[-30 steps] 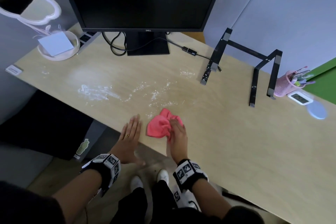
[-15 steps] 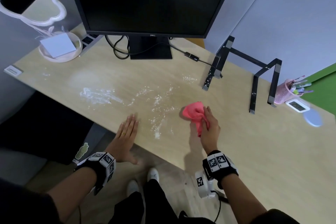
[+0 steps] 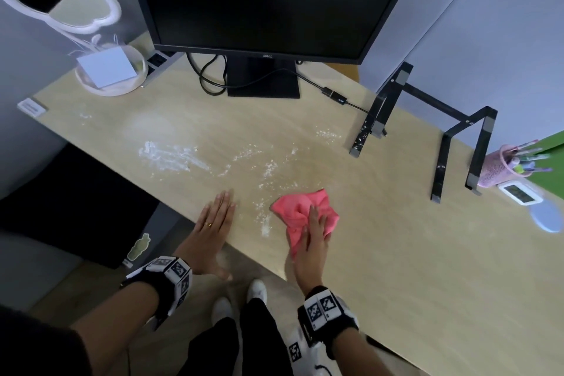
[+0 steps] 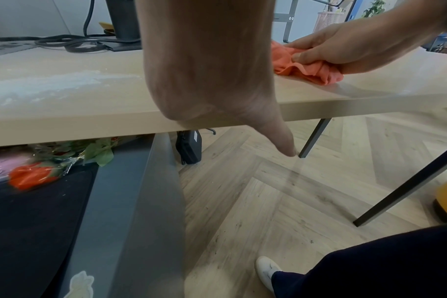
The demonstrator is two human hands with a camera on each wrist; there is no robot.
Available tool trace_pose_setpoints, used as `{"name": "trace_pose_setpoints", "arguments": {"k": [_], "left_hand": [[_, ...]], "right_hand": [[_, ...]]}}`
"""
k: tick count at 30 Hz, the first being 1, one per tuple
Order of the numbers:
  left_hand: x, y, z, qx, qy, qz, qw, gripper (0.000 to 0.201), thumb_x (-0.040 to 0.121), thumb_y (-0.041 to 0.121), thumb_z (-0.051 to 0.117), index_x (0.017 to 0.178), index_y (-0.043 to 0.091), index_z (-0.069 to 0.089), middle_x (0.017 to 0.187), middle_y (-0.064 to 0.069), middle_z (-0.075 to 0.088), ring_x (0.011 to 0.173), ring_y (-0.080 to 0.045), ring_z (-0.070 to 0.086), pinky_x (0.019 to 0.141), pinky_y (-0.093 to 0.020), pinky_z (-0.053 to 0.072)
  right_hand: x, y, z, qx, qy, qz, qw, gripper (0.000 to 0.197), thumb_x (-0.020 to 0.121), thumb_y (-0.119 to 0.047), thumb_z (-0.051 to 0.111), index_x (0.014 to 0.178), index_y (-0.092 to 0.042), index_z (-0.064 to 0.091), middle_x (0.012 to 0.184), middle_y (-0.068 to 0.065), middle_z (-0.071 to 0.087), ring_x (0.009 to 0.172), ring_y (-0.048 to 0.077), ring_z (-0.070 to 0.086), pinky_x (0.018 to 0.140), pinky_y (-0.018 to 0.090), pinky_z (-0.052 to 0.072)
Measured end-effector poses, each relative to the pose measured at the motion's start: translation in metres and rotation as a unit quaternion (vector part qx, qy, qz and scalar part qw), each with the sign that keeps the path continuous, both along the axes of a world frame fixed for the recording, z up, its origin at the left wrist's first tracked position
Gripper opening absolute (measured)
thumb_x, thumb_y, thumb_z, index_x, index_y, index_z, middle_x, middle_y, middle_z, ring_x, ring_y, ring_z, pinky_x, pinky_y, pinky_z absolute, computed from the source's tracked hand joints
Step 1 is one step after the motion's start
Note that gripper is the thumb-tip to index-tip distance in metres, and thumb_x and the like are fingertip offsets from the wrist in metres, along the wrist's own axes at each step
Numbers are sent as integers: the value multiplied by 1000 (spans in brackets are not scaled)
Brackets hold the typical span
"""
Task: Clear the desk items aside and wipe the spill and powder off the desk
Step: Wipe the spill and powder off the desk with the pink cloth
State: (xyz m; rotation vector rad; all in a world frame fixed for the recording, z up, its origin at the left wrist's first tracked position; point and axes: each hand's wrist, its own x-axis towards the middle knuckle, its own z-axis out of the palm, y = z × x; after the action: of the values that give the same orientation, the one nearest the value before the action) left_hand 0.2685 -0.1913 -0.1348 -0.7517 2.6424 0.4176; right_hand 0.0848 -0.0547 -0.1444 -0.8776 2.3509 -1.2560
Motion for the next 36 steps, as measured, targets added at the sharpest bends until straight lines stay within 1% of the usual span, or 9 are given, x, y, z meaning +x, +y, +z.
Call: {"name": "trace_pose_setpoints", "arguments": {"k": [5,9,15,18,21,26,30,33,36], "left_hand": [[-1,1,3,-11,0,2,1000,150,41,100,32,142,-10,23,151,-33,14,140,-47,17,111,-54,20],[0,0,-2,-6,-10,-3,1000,151,39,99,42,142,-11,23,153,-32,10,142,-46,13,111,-56,22],[-1,0,2,-12,-11,3,1000,146,47,99,35,141,-12,26,152,-31,16,141,-45,17,109,-54,24],[0,0,3,-10,-11,-1,1000,147,44,98,41,141,-12,26,151,-32,17,141,-46,18,108,-54,24],[1,-1,3,-3,-9,-2,1000,150,40,98,44,143,-9,21,151,-32,16,140,-47,18,108,-55,22],[0,0,4,6,-12,4,1000,154,35,98,46,143,-10,22,152,-31,14,141,-46,16,109,-54,19],[1,-1,4,5,-9,10,1000,154,34,96,46,143,-10,22,153,-30,12,142,-44,14,111,-53,18],[3,-3,5,9,0,21,1000,153,38,97,45,144,-10,18,154,-28,10,143,-42,12,112,-51,18],[5,-11,5,-1,-1,33,999,150,42,99,38,143,-11,23,153,-28,14,143,-41,15,112,-51,21]], "right_hand": [[41,-9,-12,31,8,-14,999,60,89,-39,24,145,-17,28,153,-3,23,145,21,4,119,48,2],[63,-19,-17,74,0,14,997,69,89,-52,18,147,-18,4,157,0,5,145,22,-11,116,46,-9],[73,-51,-15,173,25,32,984,71,94,-26,36,146,-22,-12,154,2,-17,142,26,-20,113,49,-12],[60,-68,-14,171,43,47,983,75,93,-5,44,148,-17,-7,156,3,-13,142,25,-19,116,50,-9],[46,-84,-9,148,55,79,984,66,95,-14,39,150,-17,3,158,0,-6,142,19,-17,115,45,-10],[13,-104,-5,80,85,112,987,56,90,-7,45,144,-15,34,152,5,31,145,24,16,118,52,6],[-25,-109,16,19,10,101,995,46,91,-23,48,136,-22,43,136,9,49,122,28,49,105,44,40],[-65,-102,24,-63,61,42,995,51,93,-55,35,132,-24,48,116,20,53,87,24,57,77,41,53],[-97,-87,30,-68,71,-24,995,37,98,-19,38,133,-18,49,105,21,54,58,8,58,50,20,54]]}}
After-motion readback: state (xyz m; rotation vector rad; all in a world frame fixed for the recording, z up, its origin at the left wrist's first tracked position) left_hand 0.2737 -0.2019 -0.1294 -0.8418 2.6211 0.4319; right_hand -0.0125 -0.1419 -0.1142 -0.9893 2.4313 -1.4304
